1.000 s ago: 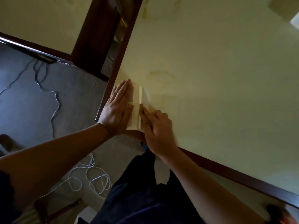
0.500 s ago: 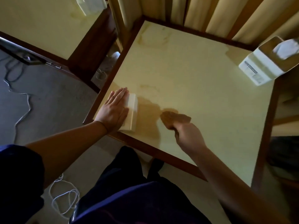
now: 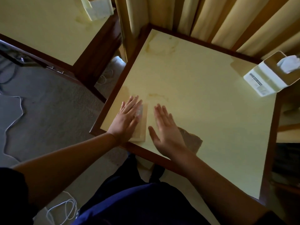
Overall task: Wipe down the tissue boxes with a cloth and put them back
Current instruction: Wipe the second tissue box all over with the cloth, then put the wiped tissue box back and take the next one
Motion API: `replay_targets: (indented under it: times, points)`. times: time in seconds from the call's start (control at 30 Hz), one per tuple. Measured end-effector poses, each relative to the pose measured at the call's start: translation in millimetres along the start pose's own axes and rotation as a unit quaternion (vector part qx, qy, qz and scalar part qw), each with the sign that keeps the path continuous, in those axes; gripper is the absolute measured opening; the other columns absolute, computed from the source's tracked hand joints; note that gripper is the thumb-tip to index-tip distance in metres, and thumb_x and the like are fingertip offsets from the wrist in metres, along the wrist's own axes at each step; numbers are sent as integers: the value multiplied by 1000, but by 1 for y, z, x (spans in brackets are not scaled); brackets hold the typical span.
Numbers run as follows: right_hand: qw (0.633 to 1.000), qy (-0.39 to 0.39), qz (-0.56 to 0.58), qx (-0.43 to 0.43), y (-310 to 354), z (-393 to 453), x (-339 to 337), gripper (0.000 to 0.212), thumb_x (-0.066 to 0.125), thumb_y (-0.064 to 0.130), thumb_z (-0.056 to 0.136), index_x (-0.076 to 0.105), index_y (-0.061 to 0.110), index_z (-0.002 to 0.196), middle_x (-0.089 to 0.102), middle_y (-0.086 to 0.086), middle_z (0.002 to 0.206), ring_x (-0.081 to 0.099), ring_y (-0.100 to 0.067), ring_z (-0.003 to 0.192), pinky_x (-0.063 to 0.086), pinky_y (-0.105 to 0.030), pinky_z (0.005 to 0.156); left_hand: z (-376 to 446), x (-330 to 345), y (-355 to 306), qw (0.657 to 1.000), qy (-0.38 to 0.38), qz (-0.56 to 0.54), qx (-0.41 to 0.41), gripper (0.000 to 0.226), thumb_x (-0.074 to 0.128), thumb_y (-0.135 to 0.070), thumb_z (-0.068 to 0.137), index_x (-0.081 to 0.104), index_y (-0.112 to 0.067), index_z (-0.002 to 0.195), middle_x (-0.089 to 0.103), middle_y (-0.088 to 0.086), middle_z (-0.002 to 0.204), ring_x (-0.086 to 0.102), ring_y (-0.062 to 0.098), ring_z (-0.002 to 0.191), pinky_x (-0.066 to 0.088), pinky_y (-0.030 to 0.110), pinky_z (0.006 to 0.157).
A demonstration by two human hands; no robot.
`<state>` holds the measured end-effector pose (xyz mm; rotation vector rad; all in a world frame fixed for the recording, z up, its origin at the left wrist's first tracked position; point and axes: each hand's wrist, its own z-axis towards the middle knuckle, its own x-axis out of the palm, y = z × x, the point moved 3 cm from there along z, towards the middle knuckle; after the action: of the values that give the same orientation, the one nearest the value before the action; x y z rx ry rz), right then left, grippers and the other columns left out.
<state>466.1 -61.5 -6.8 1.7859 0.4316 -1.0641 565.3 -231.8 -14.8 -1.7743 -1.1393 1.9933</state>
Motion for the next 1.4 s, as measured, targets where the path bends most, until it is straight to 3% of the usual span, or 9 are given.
replay_targets:
  times: [0.17,0.37,0.5,0.73,0.87,0.93,1.17,1.3,1.4]
  points:
    - [999,15,-46,-23,40,37,28,88,32,59,106,-1,7,168,-11,-11,175,-18,-21,162,-2,-49,132,-12,-27,44,967,-79,-105,-216,54,38,-43,108,41,-21,157,34,-1,166,29,19,153,25,42,124]
    - [989,47,-140,29,62,60,48,116,43,75,93,-21,10,164,-32,-8,171,-32,-25,157,-23,-50,126,-13,-23,81,945,87,-114,-295,42,50,-31,109,52,-19,149,53,4,152,51,20,138,37,30,109]
    - [987,39,-136,71,52,63,52,116,38,71,86,-26,12,162,-34,-8,170,-34,-25,156,-18,-53,127,7,-22,79,934,166,-109,-296,45,44,-35,111,49,-16,151,56,9,149,53,25,134,38,30,103]
    - [976,-108,158,107,1,34,40,107,26,80,97,-10,7,166,-18,-11,175,-19,-30,162,-3,-56,131,33,-1,73,900,253,-64,-348,80,16,-74,97,67,-12,99,66,12,94,61,24,84,47,35,75]
    - [909,-147,340,194,-27,15,41,92,43,83,91,-13,58,159,-10,2,177,-12,-22,163,4,-64,130,57,3,42,919,204,-75,-329,72,27,-71,102,56,-14,67,57,5,66,55,24,65,38,31,62]
    - [879,-166,380,235,-43,5,32,90,54,66,89,-6,67,156,-2,7,178,-5,-17,164,8,-63,130,72,8,25,933,200,-58,-293,73,31,-71,101,60,-11,69,62,6,68,59,25,69,40,31,62]
    - [879,-187,319,302,-124,3,-16,83,31,46,75,-6,58,149,-8,15,170,-16,-15,159,-1,-55,131,144,41,-58,960,173,-5,-218,67,36,-66,102,71,-11,86,71,11,99,64,30,100,47,36,79]
    - [886,-153,280,337,-179,3,-35,97,30,30,76,-8,28,165,-7,10,173,-15,-21,161,-3,-56,130,176,75,-89,966,183,36,-180,74,33,-70,101,74,-10,113,49,13,155,38,30,147,39,41,115]
    - [890,-124,257,356,-208,-1,-44,101,31,21,74,-7,24,167,-7,5,176,-14,-23,162,-3,-52,131,186,98,-107,965,191,43,-176,77,32,-71,101,70,-9,126,28,7,169,17,23,158,29,42,123]
